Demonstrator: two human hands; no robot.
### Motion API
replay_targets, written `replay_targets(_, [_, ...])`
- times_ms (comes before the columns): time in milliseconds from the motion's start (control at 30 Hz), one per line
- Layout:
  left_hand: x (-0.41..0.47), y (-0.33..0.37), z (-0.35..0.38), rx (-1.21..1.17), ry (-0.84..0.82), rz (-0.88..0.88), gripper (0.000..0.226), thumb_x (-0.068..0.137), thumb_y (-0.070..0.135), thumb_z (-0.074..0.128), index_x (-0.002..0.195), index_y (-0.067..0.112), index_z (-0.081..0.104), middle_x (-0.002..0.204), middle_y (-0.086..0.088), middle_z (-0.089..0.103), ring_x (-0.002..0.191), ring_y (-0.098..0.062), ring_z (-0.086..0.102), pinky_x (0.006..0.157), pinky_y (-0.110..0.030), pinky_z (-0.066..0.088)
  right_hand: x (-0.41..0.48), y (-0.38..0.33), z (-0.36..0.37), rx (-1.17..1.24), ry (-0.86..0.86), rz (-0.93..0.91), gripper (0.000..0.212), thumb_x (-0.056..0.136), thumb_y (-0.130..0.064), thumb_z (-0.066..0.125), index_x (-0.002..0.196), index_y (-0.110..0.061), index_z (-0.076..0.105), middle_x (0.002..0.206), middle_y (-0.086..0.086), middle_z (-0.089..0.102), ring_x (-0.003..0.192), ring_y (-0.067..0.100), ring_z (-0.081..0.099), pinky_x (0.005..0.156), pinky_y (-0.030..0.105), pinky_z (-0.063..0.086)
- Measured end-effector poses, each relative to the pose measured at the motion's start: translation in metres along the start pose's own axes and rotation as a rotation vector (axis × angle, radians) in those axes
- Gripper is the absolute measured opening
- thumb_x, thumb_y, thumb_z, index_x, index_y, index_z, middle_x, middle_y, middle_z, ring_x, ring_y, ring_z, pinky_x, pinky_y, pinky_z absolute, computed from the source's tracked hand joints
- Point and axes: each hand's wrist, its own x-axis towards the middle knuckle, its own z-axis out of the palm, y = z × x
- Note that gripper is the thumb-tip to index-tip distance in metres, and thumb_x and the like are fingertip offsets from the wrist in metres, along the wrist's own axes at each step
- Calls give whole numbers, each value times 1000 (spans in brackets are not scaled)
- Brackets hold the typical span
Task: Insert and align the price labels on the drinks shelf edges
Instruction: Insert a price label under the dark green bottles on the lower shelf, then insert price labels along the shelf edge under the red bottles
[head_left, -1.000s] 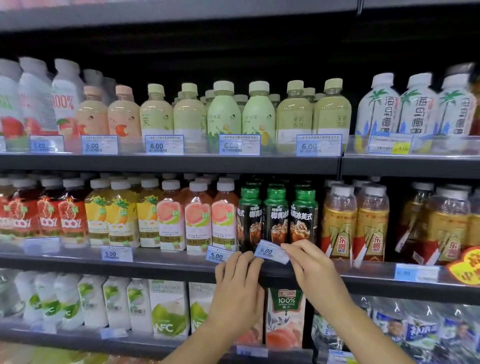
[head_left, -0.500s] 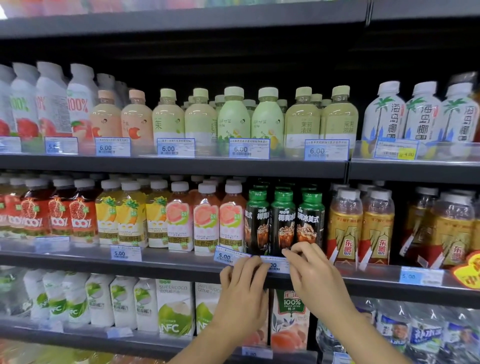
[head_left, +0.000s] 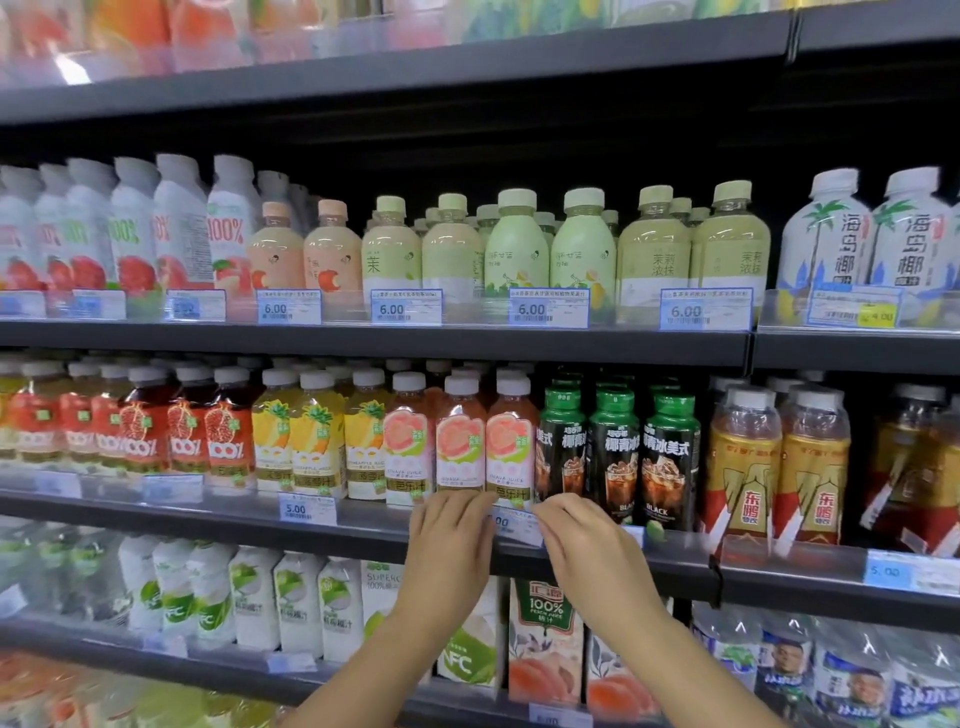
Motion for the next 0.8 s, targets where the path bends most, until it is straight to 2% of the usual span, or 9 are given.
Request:
replay_targets(67, [3, -3, -1, -56, 21, -16, 11, 96, 15, 60, 103, 23, 62, 101, 8, 61, 97, -20, 55, 85, -38, 41, 2, -3, 5, 2, -22, 42, 30, 86, -10, 69, 114, -20, 67, 100, -8, 60, 90, 13, 61, 60, 28, 55])
replay_targets(133, [3, -6, -2, -92, 35, -30, 12, 94, 12, 63, 96, 23, 60, 97, 10, 58, 94, -19, 52, 81, -38, 42, 2, -5, 8, -3, -39, 62, 35, 81, -7, 73, 113, -21, 67, 97, -8, 58, 86, 14, 60, 55, 28, 53])
replay_targets(233, [-2, -14, -3, -104, 52, -5, 9, 98, 17, 54, 98, 23, 61, 100, 10, 59, 95, -17, 53, 80, -38, 43, 5, -10, 10, -11, -37, 62, 29, 83, -8, 71, 109, -20, 67, 97, -8, 56, 86, 15, 59, 55, 30, 52])
replay_targets(333, [-3, -23, -9, -93, 70, 12, 15, 98, 23, 47, 99, 25, 62, 101, 12, 60, 95, -14, 52, 78, -34, 39, 12, -20, 16, 1, -27, 53, 19, 87, -12, 68, 104, -20, 67, 94, -9, 55, 87, 13, 58, 55, 30, 52])
replay_targets(500, [-9, -51, -28, -84, 103, 13, 14, 98, 19, 46, 99, 26, 58, 102, 12, 59, 96, -13, 53, 78, -35, 41, 31, -50, 29, 61, 5, 49, 13, 89, -16, 64, 100, -23, 67, 94, -12, 62, 87, 8, 61, 63, 24, 52])
replay_targets(733, [-32, -148, -81, -55, 105, -23, 14, 101, 25, 45, 103, 25, 59, 105, 11, 59, 97, -12, 55, 81, -31, 38, 73, -134, 87, 128, 10, -16, 15, 87, -17, 68, 101, -23, 66, 96, -10, 64, 82, 12, 63, 64, 26, 52])
replay_targets(800, [-37, -185, -101, -55, 90, -38, 12, 102, 28, 46, 102, 26, 59, 103, 13, 58, 95, -11, 54, 81, -31, 39, 86, -165, 107, 153, 15, -12, 13, 88, -18, 67, 99, -23, 66, 93, -10, 63, 80, 11, 61, 63, 23, 49])
